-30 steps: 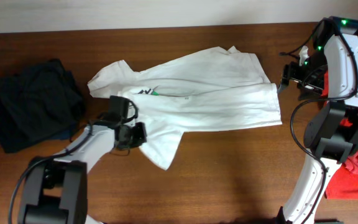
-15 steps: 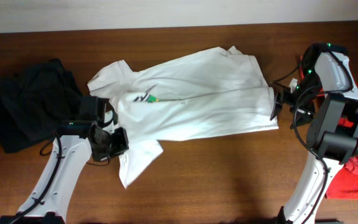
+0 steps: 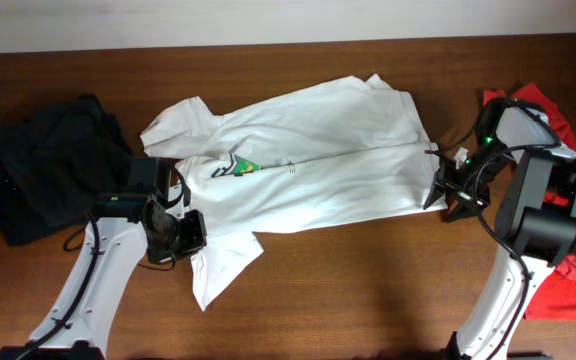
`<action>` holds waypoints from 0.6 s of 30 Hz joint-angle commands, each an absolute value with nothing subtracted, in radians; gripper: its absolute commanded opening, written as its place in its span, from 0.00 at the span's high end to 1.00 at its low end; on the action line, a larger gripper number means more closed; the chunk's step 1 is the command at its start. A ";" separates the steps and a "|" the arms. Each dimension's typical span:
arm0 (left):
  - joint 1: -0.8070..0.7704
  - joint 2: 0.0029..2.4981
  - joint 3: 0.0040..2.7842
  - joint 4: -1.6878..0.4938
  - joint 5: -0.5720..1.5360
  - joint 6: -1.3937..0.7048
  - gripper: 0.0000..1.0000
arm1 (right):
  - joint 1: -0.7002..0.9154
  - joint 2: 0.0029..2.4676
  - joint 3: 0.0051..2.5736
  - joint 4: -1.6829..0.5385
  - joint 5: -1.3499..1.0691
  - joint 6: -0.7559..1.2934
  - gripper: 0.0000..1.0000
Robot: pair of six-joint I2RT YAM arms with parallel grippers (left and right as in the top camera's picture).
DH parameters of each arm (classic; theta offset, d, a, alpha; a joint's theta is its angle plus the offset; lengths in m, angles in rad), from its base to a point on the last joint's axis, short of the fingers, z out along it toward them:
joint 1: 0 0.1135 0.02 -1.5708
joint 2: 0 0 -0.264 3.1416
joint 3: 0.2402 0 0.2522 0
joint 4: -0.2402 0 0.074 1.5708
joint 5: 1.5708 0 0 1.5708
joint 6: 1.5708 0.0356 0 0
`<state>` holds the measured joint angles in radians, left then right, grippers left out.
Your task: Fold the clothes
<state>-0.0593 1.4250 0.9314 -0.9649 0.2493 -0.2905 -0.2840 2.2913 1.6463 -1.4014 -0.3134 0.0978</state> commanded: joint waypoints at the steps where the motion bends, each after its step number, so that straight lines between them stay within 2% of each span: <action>1: -0.056 1.421 0.934 -0.963 0.239 -0.274 1.00 | -0.282 2.299 1.615 -1.329 -0.330 0.094 0.53; 12: -0.056 1.421 0.934 -0.955 0.239 -0.274 1.00 | -0.282 2.299 1.616 -1.251 -0.330 0.106 0.60; 15: -0.056 1.421 0.934 -0.955 0.239 -0.274 1.00 | -0.282 2.299 1.616 -1.237 -0.330 0.106 0.70; 17: -0.056 1.421 0.934 -0.955 0.239 -0.274 0.99 | -0.282 2.299 1.616 -1.226 -0.330 0.106 0.85; 18: -0.056 1.421 0.934 -0.955 0.239 -0.274 0.99 | -0.282 2.299 1.616 -1.224 -0.330 0.106 0.87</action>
<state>-0.0593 1.4250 0.9314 -0.9565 0.2497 -0.2905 -0.2852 2.2650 1.6318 -1.2766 -0.3611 0.1177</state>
